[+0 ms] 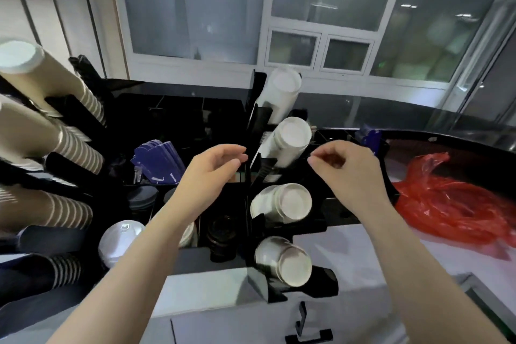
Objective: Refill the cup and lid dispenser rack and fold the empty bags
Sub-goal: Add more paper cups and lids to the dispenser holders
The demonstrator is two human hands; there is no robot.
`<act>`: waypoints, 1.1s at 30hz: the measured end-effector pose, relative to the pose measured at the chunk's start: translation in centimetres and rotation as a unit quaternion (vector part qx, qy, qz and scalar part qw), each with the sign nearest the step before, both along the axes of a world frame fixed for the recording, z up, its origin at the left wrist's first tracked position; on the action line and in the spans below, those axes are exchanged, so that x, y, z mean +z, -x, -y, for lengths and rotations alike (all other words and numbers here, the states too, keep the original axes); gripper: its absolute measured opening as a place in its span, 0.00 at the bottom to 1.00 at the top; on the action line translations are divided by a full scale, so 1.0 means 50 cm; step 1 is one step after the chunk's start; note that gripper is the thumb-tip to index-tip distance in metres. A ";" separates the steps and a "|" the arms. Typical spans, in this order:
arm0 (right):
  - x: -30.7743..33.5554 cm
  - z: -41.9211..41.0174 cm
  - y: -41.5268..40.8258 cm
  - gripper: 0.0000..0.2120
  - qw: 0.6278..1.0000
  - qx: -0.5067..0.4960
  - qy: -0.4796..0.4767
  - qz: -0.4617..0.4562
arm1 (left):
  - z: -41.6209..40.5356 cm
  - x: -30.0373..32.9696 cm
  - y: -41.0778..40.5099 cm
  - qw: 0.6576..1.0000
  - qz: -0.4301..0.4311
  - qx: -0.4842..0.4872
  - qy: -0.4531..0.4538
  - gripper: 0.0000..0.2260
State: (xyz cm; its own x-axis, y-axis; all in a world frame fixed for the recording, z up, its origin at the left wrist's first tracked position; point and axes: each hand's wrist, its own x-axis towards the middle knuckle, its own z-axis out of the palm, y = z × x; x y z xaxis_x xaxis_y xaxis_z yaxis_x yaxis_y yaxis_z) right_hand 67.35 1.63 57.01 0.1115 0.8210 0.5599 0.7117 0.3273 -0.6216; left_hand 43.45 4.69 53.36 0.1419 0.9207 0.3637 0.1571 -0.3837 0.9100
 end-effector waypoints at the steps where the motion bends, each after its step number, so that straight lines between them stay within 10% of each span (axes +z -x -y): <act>1: 0.011 -0.021 -0.002 0.06 1.000 0.003 -0.011 -0.009 | -0.013 0.016 -0.004 1.000 -0.001 0.001 -0.010 0.13; 8: 0.076 -0.177 -0.012 0.12 0.993 0.010 -0.056 -0.103 | -0.114 0.097 -0.045 0.995 0.009 0.055 -0.079 0.17; 13: 0.128 -0.297 -0.010 0.31 0.994 0.072 0.080 -0.020 | -0.203 0.138 -0.071 0.992 -0.036 0.083 -0.086 0.25; 21: 0.091 -0.396 0.007 0.46 0.972 0.158 0.174 0.029 | -0.316 0.138 -0.093 0.984 -0.159 0.015 0.077 0.32; 33: 0.066 -0.395 -0.001 0.39 0.977 0.167 0.126 -0.033 | -0.312 0.132 -0.095 0.995 -0.037 -0.010 0.096 0.34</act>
State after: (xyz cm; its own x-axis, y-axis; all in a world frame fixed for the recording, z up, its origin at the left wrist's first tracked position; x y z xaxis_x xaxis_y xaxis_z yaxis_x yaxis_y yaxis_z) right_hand 67.39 21.37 60.31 -0.1576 0.9285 0.3363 0.5462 0.3657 -0.7536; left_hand 48.21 20.29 59.97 0.1804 0.9690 0.1686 0.2196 -0.2067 0.9534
